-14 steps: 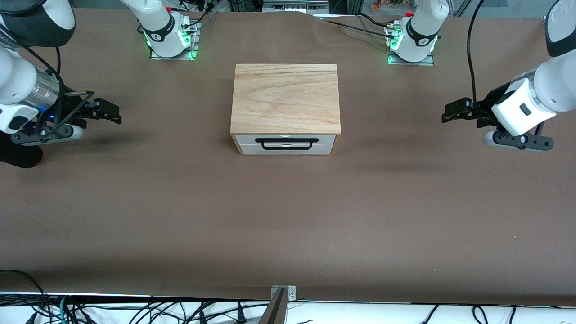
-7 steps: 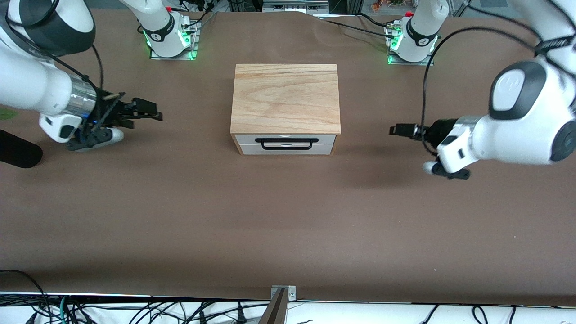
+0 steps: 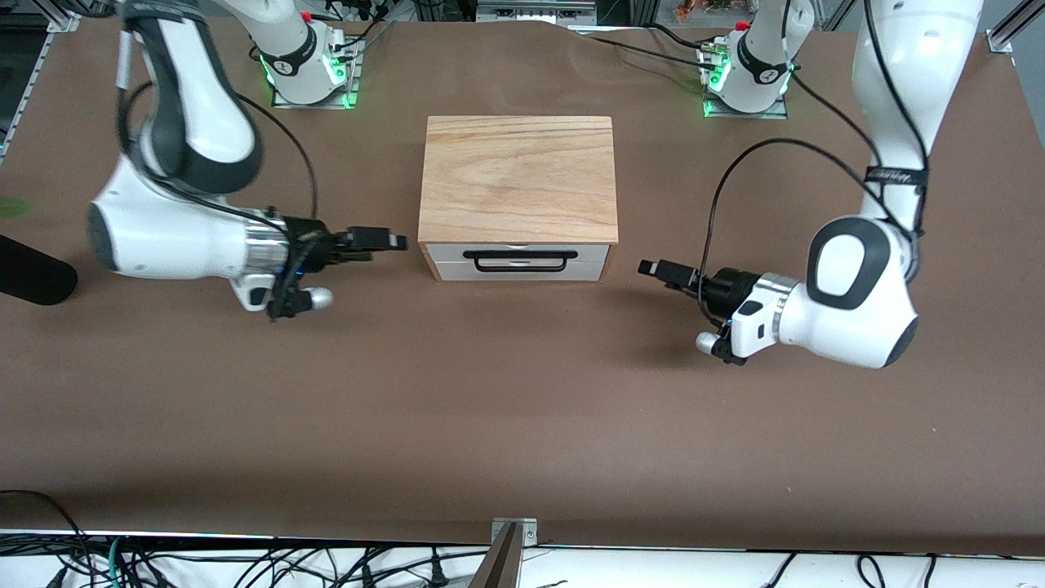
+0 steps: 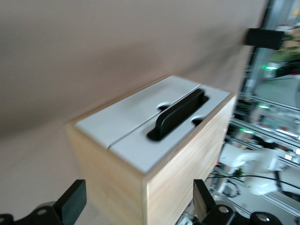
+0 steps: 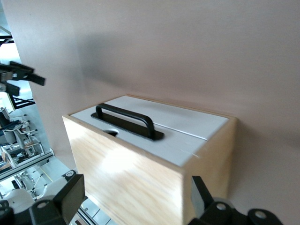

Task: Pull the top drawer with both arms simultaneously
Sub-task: 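Move the right gripper and the left gripper toward the drawer handle ends, then close the right gripper and the left gripper on the black handle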

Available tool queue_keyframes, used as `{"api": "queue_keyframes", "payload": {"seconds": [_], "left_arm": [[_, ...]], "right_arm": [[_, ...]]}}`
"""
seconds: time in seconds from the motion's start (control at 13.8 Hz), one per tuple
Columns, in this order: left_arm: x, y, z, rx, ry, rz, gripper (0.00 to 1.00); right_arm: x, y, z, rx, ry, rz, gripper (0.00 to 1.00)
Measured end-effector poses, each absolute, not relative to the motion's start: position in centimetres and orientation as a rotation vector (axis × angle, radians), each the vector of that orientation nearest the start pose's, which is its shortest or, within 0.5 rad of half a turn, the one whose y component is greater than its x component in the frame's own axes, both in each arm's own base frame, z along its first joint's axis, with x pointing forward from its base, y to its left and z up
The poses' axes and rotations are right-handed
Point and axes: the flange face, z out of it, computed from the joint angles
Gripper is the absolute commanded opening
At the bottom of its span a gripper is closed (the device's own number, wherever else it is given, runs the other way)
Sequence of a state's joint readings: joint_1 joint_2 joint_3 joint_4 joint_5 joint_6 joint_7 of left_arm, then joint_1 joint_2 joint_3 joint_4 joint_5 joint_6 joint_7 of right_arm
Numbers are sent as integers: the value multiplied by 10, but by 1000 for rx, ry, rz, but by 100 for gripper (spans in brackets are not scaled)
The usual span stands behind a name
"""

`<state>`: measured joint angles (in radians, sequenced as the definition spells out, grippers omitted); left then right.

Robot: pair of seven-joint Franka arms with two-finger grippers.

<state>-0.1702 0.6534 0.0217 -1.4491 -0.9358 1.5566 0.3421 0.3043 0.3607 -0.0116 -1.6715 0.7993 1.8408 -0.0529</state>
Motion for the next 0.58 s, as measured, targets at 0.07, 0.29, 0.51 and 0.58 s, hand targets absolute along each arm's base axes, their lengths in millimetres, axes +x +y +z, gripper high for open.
{"api": "queue_keyframes", "payload": {"seconds": [0.07, 0.29, 0.51, 0.58], "left_arm": [[654, -191, 292, 2088, -246, -462, 100], [656, -198, 258, 1965, -242, -411, 100], [652, -209, 247, 1872, -250, -359, 100], [647, -216, 241, 1830, -250, -340, 100]], "right_arm": [[599, 259, 395, -2398, -66, 326, 100], [594, 282, 365, -2242, -134, 301, 100], [588, 274, 306, -2034, -150, 231, 100], [584, 272, 287, -1991, -164, 202, 100]]}}
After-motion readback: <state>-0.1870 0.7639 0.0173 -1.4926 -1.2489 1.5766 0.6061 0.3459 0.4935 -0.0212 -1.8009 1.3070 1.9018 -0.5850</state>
